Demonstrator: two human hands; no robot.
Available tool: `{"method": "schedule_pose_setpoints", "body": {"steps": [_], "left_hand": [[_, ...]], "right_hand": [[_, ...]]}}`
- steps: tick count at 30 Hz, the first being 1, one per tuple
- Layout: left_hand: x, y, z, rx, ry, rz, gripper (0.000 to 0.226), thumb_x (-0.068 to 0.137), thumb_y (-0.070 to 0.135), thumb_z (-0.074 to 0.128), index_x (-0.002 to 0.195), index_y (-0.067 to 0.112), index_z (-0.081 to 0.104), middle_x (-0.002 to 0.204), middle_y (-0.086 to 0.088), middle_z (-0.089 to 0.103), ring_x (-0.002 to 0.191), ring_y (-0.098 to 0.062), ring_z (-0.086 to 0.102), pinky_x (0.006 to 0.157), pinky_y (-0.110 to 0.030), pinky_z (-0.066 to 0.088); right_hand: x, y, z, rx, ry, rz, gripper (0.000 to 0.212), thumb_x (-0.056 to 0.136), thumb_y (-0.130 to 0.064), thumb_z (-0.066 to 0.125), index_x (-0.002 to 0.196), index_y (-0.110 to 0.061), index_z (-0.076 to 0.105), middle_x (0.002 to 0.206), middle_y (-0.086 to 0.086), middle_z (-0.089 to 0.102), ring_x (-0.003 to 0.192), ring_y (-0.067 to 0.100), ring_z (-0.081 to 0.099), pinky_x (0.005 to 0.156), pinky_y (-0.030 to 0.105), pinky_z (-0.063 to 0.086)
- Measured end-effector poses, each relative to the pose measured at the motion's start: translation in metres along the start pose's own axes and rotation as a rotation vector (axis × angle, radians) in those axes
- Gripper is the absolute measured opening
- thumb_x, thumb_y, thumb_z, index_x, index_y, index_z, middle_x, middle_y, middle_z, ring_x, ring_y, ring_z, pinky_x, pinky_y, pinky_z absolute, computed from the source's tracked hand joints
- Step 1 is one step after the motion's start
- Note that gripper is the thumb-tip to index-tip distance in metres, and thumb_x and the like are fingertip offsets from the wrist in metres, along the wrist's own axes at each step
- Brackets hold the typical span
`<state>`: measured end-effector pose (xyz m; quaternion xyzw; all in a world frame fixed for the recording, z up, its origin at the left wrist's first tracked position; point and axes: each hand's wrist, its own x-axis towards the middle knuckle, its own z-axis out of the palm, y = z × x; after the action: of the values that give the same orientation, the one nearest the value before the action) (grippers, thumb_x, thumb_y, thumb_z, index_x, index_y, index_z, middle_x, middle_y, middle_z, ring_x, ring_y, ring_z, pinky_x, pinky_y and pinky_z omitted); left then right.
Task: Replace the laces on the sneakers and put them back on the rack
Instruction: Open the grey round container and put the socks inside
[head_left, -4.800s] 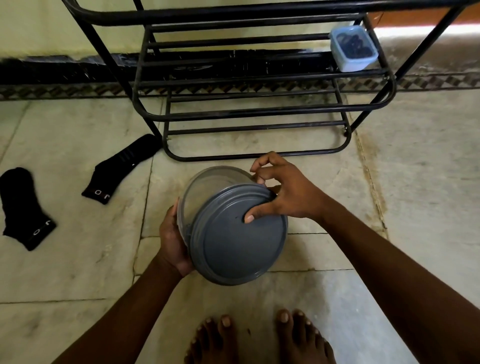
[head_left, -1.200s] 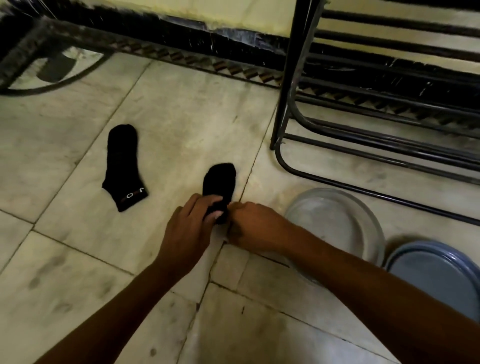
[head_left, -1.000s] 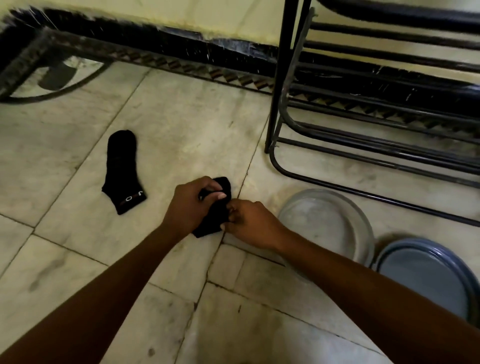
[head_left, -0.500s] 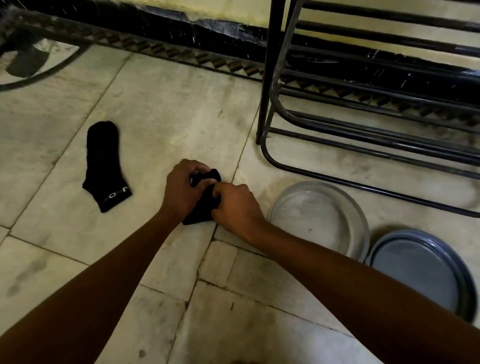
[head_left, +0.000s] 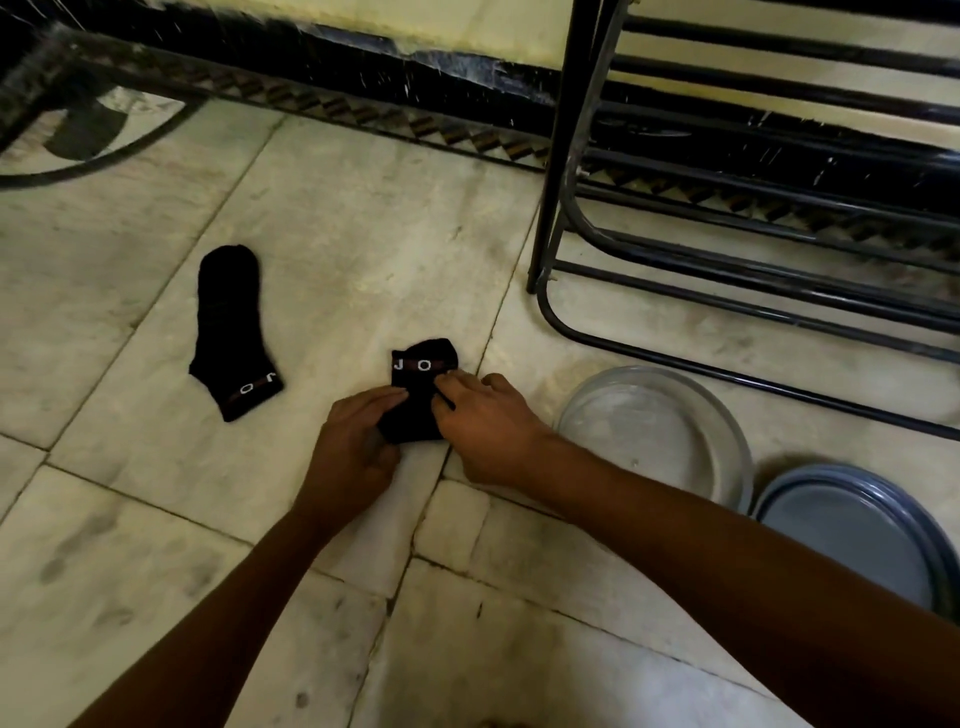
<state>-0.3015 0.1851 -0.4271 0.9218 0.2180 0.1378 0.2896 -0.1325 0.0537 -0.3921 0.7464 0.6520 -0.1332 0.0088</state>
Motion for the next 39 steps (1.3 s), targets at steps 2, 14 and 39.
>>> {"method": "schedule_pose_setpoints", "body": {"steps": [2, 14, 39], "left_hand": [[0.005, 0.001, 0.001, 0.028, 0.028, -0.01, 0.037, 0.081, 0.003, 0.073, 0.118, 0.005, 0.072, 0.125, -0.012, 0.069, 0.117, -0.019, 0.055, 0.102, -0.03, 0.044], [0.034, 0.029, 0.01, -0.085, 0.153, -0.363, 0.027, 0.104, 0.039, 0.054, 0.1, 0.014, 0.062, 0.083, 0.003, 0.067, 0.074, -0.008, 0.064, 0.062, -0.029, 0.051], [0.061, 0.102, -0.01, -0.781, -0.003, -0.54, 0.024, 0.097, 0.015, 0.068, 0.121, 0.017, 0.068, 0.101, 0.003, 0.076, 0.09, -0.01, 0.076, 0.073, -0.025, 0.061]], "right_hand": [[0.004, 0.003, -0.001, 0.015, 0.046, -0.019, 0.047, 0.082, -0.01, 0.063, 0.129, -0.003, 0.061, 0.14, 0.018, 0.053, 0.129, 0.036, 0.05, 0.096, 0.045, 0.041], [0.016, 0.022, -0.008, 0.698, 0.151, 0.299, 0.013, 0.097, -0.02, 0.05, 0.098, -0.009, 0.056, 0.088, 0.018, 0.065, 0.079, 0.035, 0.062, 0.066, 0.042, 0.053], [-0.021, 0.039, -0.059, 0.919, 0.291, 0.35, 0.027, 0.087, -0.01, 0.072, 0.11, -0.019, 0.062, 0.103, 0.001, 0.067, 0.093, 0.014, 0.063, 0.073, 0.021, 0.049]]}}
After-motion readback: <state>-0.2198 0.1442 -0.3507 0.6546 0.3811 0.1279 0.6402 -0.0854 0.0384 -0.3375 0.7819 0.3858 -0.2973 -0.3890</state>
